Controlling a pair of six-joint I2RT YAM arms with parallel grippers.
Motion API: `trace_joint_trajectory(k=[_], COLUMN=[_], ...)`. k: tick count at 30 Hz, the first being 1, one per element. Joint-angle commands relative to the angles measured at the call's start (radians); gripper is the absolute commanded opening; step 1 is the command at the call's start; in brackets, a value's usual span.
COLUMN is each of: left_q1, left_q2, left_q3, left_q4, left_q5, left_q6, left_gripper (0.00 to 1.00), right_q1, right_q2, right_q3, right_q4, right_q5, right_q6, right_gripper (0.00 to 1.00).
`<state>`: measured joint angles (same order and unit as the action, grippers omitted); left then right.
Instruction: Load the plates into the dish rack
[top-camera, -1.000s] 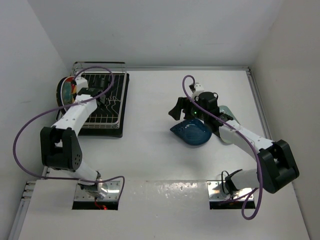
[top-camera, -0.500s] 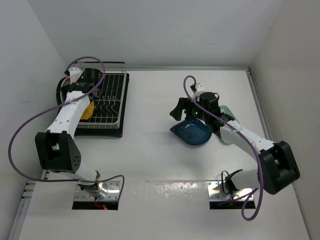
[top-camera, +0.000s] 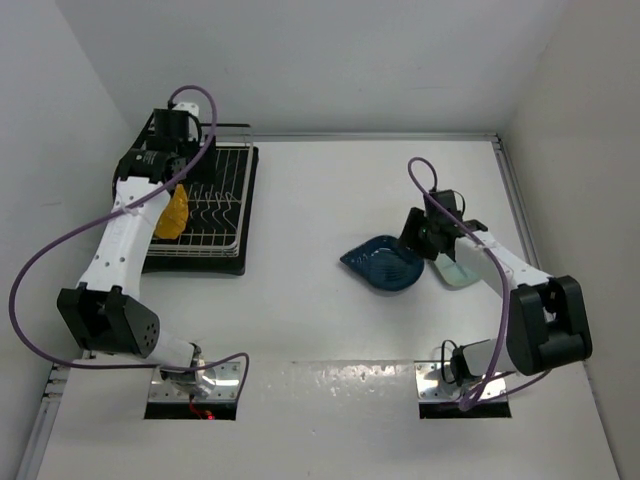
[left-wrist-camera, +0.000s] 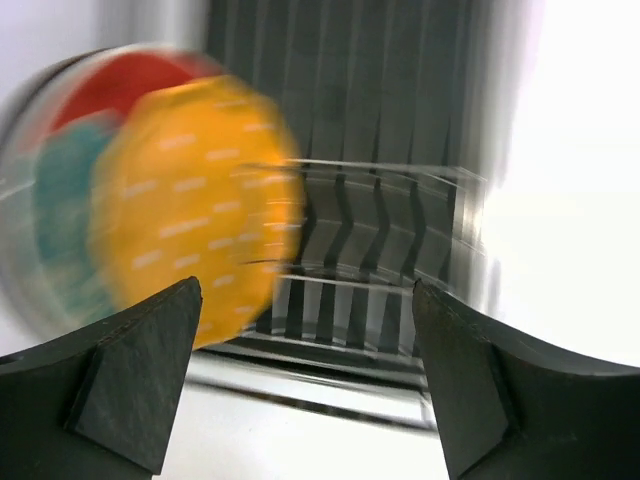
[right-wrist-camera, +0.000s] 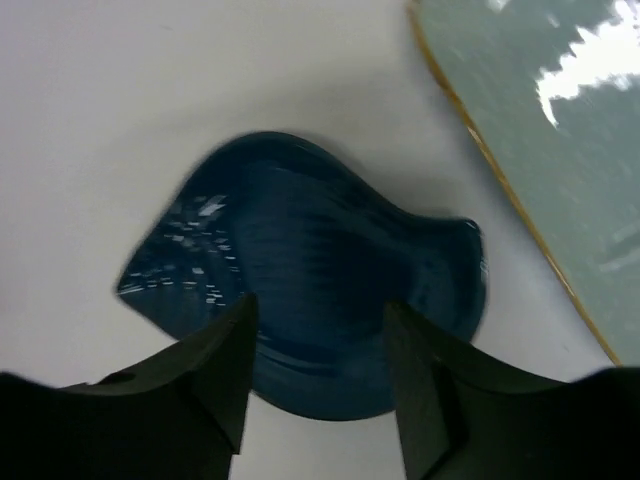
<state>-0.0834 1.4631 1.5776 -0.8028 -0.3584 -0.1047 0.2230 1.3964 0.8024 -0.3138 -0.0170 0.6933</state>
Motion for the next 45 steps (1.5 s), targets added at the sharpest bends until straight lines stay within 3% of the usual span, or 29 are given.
trace_joint_trajectory(k=[1,3,4,11,13,15,17,18,21,22,28,30,33,36,43,45], left_q1=[-0.006,-0.016,-0.016,-0.026,-0.026,-0.026,-0.035,-0.035,-0.046,-0.056,-0.110,-0.134,-0.183,-0.234,-0.311,-0.320], left_q2=[-0.030,-0.030,-0.030,-0.030,-0.030,-0.030,-0.030,-0.030,-0.030,-0.040,-0.029,-0.004,0.031,0.077,0.152,0.164], left_q3=[0.036,0.022,0.013,0.013,0.004,0.004,-0.007,-0.007,-0.016,-0.027,-0.036,-0.036,-0.027,-0.018,0.050,0.059], left_q4=[-0.042,-0.053,-0.053,-0.053,-0.053,-0.053,-0.053,-0.053,-0.062,-0.062,-0.091,-0.091,-0.091,-0.091,-0.091,-0.091], left_q5=[0.455,0.524,0.524,0.515,0.515,0.527,0.536,0.545,0.568,0.590,0.691,0.719,0.756,0.808,0.813,0.812], left_q6=[0.181,0.191,0.200,0.200,0.200,0.200,0.211,0.221,0.232,0.244,0.289,0.298,0.298,0.298,0.278,0.269], left_gripper=[0.90,0.92,0.92,0.93,0.93,0.93,0.93,0.93,0.93,0.98,1.00,1.00,1.00,1.00,1.00,0.91], right_q1=[-0.005,-0.007,-0.008,-0.008,-0.019,-0.039,-0.047,-0.045,-0.044,-0.043,0.027,0.035,0.036,0.056,0.119,0.122], right_q2=[-0.005,-0.025,-0.031,0.029,0.068,0.119,0.174,0.209,0.257,0.254,0.086,0.008,-0.031,0.004,0.030,0.035], right_q3=[-0.046,-0.110,-0.120,-0.118,-0.140,-0.147,-0.117,-0.086,-0.051,-0.051,0.009,0.024,0.040,0.113,0.113,0.106], right_q4=[-0.139,-0.111,-0.107,-0.098,-0.027,0.085,0.121,0.086,0.090,0.094,0.185,0.290,0.441,0.456,0.708,0.778], right_q5=[0.107,0.146,0.199,0.233,0.200,0.065,-0.045,-0.055,-0.115,-0.120,-0.196,-0.325,-0.501,-0.655,-0.744,-0.750], right_q6=[0.112,0.153,0.176,0.180,0.143,0.129,0.092,0.072,0.014,-0.001,-0.192,-0.210,-0.164,-0.115,0.072,0.130], right_gripper=[0.54,0.78,0.82,0.85,0.78,0.71,0.51,0.33,0.09,0.00,0.00,0.00,0.00,0.00,0.00,0.00])
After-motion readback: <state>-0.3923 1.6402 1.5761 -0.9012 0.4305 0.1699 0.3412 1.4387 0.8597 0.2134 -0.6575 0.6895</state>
